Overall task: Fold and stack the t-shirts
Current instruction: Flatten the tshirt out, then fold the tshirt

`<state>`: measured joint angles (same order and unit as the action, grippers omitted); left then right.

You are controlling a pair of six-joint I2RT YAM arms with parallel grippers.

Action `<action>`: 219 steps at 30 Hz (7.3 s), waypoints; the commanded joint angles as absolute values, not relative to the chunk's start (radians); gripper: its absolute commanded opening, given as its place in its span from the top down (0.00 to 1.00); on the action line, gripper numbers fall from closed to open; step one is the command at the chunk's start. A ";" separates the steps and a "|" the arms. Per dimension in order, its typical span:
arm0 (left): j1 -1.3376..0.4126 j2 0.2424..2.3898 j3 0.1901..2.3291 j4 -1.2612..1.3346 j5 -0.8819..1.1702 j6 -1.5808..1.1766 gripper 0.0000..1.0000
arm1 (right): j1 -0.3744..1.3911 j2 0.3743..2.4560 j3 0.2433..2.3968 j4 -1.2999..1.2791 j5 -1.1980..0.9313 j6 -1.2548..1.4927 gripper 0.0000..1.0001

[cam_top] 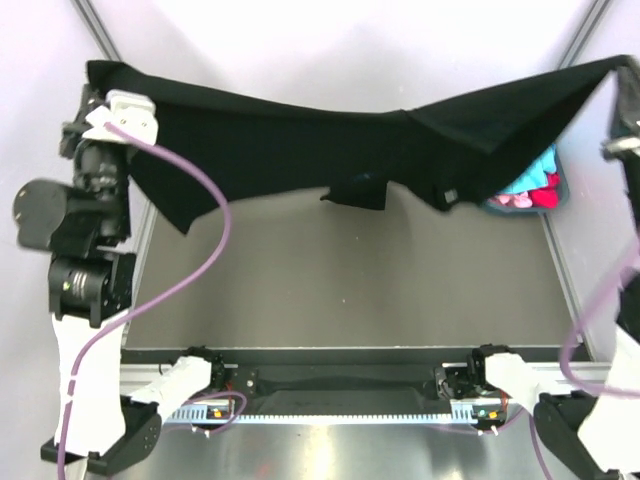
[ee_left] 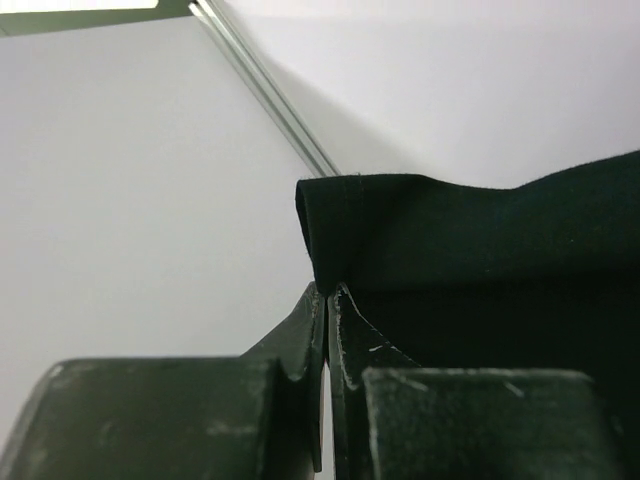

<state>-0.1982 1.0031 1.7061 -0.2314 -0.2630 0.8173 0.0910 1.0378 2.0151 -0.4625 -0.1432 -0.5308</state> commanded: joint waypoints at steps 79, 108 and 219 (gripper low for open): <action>-0.364 1.068 1.832 -0.429 -0.275 0.626 1.00 | 0.175 1.097 2.074 -0.521 -0.026 -0.537 1.00; -0.247 0.956 2.005 -0.233 -0.365 0.925 1.00 | 0.095 0.934 2.183 -0.335 0.015 -0.687 1.00; -0.095 2.315 2.126 -0.040 -0.106 0.581 1.00 | 0.135 1.899 1.950 -0.566 0.190 -0.643 1.00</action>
<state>-0.1066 2.3425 2.1395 -0.1123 -0.1017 0.5957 0.1398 1.9095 1.9068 -0.5709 0.1719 -0.6605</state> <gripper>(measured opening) 0.018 0.013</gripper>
